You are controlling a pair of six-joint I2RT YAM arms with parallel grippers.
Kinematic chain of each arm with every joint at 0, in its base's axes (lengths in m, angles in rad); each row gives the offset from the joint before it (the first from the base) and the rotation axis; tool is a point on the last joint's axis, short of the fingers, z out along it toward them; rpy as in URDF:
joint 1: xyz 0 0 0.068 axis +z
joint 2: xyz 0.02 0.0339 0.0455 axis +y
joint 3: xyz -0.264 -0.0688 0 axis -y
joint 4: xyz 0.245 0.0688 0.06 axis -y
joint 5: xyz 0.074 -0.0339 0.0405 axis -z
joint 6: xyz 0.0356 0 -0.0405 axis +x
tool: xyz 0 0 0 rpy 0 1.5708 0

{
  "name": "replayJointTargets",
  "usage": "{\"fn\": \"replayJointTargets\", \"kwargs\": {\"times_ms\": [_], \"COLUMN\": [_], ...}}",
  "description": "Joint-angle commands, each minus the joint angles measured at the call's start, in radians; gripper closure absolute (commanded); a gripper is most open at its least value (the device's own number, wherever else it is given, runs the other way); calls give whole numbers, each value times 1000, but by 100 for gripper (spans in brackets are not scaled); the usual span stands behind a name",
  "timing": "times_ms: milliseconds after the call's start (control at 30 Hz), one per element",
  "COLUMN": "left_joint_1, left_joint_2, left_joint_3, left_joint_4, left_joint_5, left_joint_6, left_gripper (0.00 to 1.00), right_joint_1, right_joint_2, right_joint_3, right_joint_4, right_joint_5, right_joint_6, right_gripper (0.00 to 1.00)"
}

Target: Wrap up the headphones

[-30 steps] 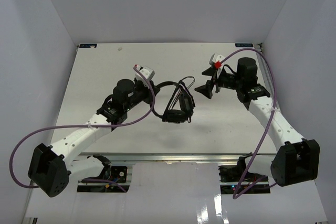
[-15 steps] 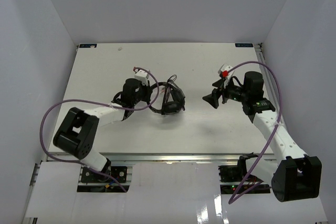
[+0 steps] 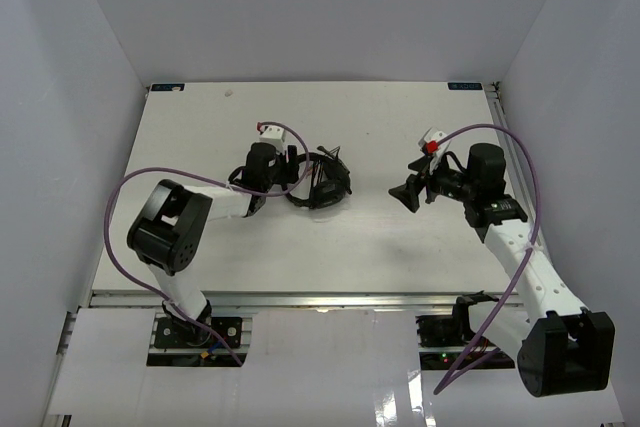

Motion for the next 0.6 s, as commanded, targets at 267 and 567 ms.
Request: {"fn": "replayJointTargets", "kwargs": {"times_ms": [267, 567], "left_joint_1": [13, 18], "left_joint_2": [-292, -592], "left_joint_3": [17, -40], "left_joint_4": [-97, -262], "left_joint_5": [150, 184], "left_joint_6": [38, 28], "left_gripper": [2, 2], "right_joint_1": [-19, -24], "right_joint_2": [-59, -76], "right_joint_3": [0, 1], "right_joint_4": [-65, -99], "right_joint_5": [43, 113], "right_joint_6": [-37, 3], "right_gripper": [10, 10]}}
